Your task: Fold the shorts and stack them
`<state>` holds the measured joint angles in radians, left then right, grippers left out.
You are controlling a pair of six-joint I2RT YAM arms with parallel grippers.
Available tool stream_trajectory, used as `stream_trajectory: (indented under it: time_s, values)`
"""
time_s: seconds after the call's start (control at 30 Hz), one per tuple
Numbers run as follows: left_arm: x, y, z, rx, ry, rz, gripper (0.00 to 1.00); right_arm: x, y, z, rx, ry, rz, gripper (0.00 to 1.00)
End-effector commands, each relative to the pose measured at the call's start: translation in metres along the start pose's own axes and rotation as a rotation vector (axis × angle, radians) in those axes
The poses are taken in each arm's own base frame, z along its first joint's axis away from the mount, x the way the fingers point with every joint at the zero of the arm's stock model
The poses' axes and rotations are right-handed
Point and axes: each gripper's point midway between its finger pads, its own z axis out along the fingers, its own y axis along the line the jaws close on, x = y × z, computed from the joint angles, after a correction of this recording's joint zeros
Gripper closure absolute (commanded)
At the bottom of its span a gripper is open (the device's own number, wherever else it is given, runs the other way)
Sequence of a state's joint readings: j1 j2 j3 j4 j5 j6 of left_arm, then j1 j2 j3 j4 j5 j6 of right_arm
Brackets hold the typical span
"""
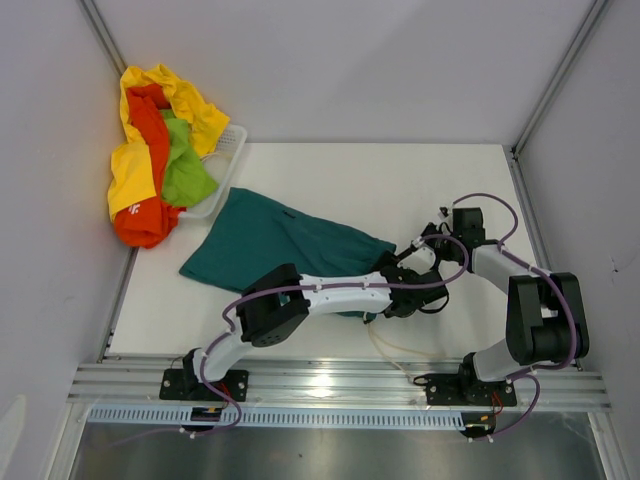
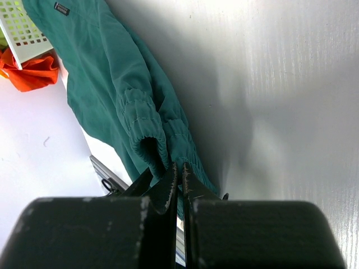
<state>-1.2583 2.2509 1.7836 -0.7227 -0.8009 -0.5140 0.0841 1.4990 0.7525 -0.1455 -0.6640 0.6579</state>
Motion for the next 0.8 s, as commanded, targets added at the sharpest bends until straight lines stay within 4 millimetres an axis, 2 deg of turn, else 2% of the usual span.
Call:
stream_trajectory:
  time_s: [0.0,0.03,0.07,0.13,0.17,0.37,0.43,0.53,0.57,0.6,0.63,0.67,0.7,0.77]
  values:
    - [-0.012,0.006,0.007,-0.029,-0.013,-0.017,0.24,-0.007,0.027,-0.01,-0.07,-0.014,-0.032,1.0]
    - [-0.01,0.005,0.01,-0.03,-0.006,-0.019,0.28,-0.006,0.027,-0.01,-0.07,-0.012,-0.031,1.0]
    - [-0.008,0.005,0.012,-0.032,-0.002,-0.017,0.37,-0.006,0.027,-0.01,-0.068,-0.01,-0.028,1.0]
    - [-0.009,0.004,0.013,-0.032,-0.002,-0.019,0.46,-0.005,0.026,-0.011,-0.066,-0.006,-0.025,1.0]
    - [-0.007,0.004,0.014,-0.034,0.001,-0.014,0.54,-0.005,0.028,-0.011,-0.069,-0.007,-0.029,1.0]
    - [-0.01,0.005,0.013,-0.029,-0.006,-0.013,0.73,-0.006,0.03,-0.015,-0.074,-0.02,-0.035,1.0]
    - [-0.011,0.006,0.012,-0.025,-0.009,-0.013,0.76,-0.007,0.032,-0.016,-0.075,-0.024,-0.038,1.0]
    - [-0.01,0.008,0.012,-0.005,-0.006,-0.017,0.87,-0.008,0.034,-0.017,-0.08,-0.029,-0.044,1.0]
    - [-0.012,0.006,0.011,0.01,-0.009,-0.029,0.93,-0.009,0.034,-0.017,-0.079,-0.028,-0.047,1.0]
    - [-0.01,0.008,0.011,0.02,-0.004,-0.032,0.94,-0.01,0.035,-0.018,-0.081,-0.032,-0.054,0.94]
    - [-0.011,0.008,0.011,0.03,-0.004,-0.038,1.0,-0.011,0.034,-0.018,-0.082,-0.035,-0.061,0.88]
    - [-0.013,0.005,0.01,0.06,-0.004,-0.05,1.0,-0.013,0.034,-0.018,-0.082,-0.047,-0.071,0.82]
    - [-0.009,0.007,0.013,0.07,0.009,-0.052,1.0,-0.014,0.031,-0.02,-0.077,-0.058,-0.074,0.64]
    - [-0.016,0.005,0.008,0.124,0.004,-0.087,1.0,-0.019,0.028,-0.021,-0.075,-0.093,-0.094,0.46]
